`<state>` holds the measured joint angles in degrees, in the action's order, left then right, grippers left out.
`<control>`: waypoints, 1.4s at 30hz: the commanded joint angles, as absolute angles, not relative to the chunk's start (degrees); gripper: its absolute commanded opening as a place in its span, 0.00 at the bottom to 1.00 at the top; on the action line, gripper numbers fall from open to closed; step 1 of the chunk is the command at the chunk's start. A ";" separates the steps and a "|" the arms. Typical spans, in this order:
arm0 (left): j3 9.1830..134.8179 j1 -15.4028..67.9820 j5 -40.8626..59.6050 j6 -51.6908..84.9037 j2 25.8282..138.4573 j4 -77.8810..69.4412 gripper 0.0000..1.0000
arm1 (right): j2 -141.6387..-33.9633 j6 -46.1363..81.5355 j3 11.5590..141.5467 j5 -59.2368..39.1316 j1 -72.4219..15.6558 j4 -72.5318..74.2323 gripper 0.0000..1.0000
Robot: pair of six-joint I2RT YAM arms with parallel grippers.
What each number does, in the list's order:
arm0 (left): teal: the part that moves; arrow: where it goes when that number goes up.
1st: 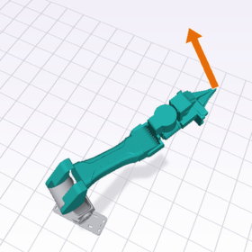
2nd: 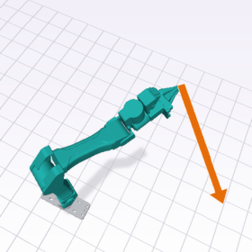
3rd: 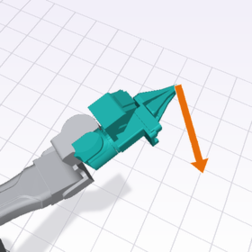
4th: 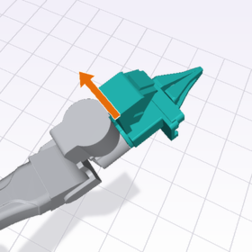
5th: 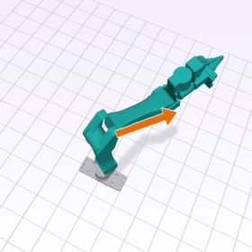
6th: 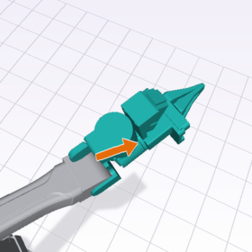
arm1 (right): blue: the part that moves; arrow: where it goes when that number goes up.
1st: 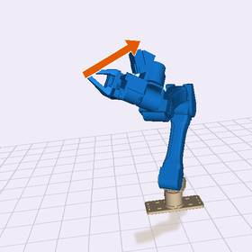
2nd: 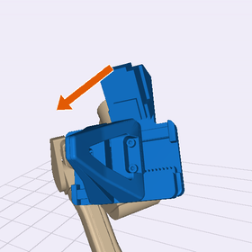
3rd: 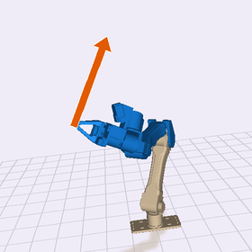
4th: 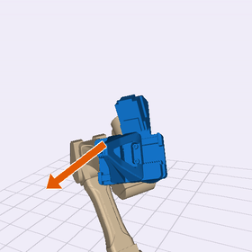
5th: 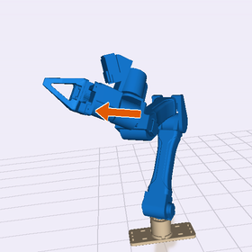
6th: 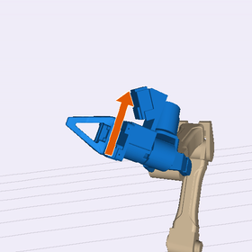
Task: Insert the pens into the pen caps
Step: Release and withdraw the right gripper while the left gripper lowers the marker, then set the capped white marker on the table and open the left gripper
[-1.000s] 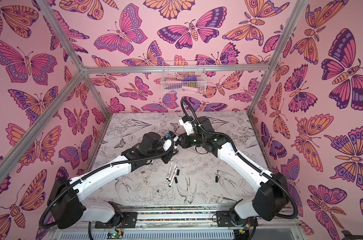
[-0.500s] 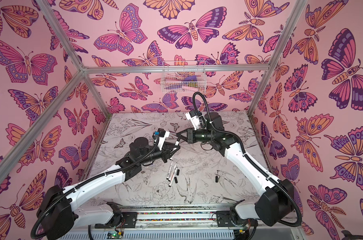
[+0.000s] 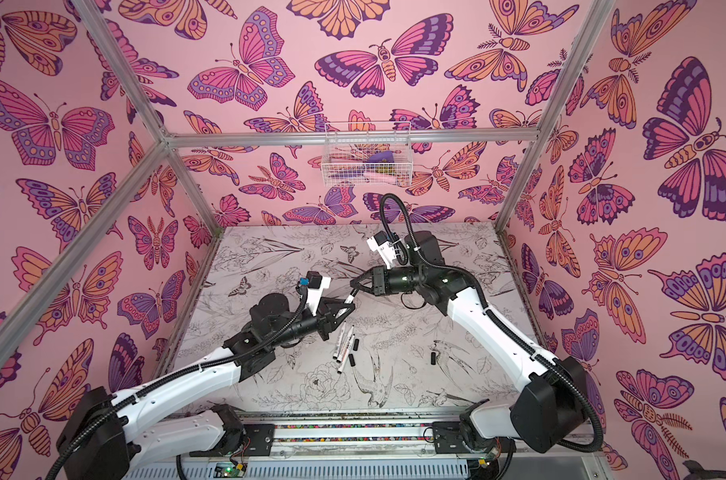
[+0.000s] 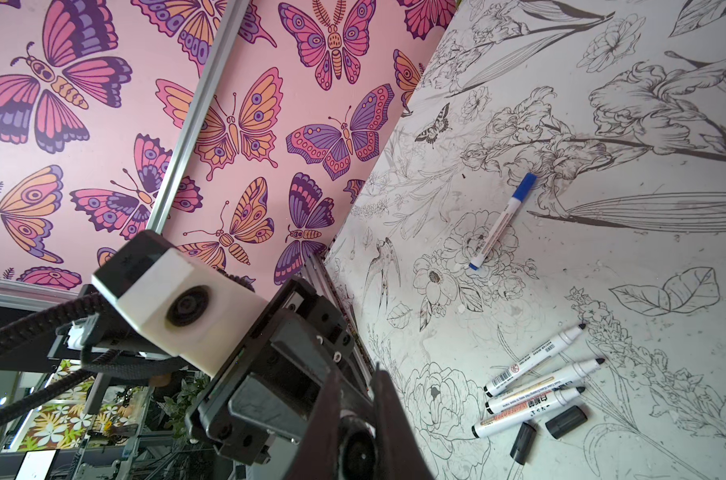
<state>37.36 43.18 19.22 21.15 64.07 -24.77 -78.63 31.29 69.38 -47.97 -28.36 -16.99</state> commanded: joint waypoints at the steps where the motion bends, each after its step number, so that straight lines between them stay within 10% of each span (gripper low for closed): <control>1: 37.60 42.69 14.59 21.53 62.23 -41.48 0.00 | -78.77 30.49 68.20 -44.81 -28.74 -27.27 0.35; 10: 26.13 41.53 6.32 26.73 65.61 -44.70 0.00 | -69.32 40.73 64.16 -38.56 -24.40 -7.85 0.68; 23: 27.58 22.68 -11.06 35.01 57.34 -0.92 0.00 | -67.53 33.66 64.02 -32.97 -23.16 -19.63 0.66; 42: 34.76 14.20 -2.12 30.36 85.84 -2.63 0.01 | -68.25 31.00 64.69 -33.57 -23.12 -23.14 0.62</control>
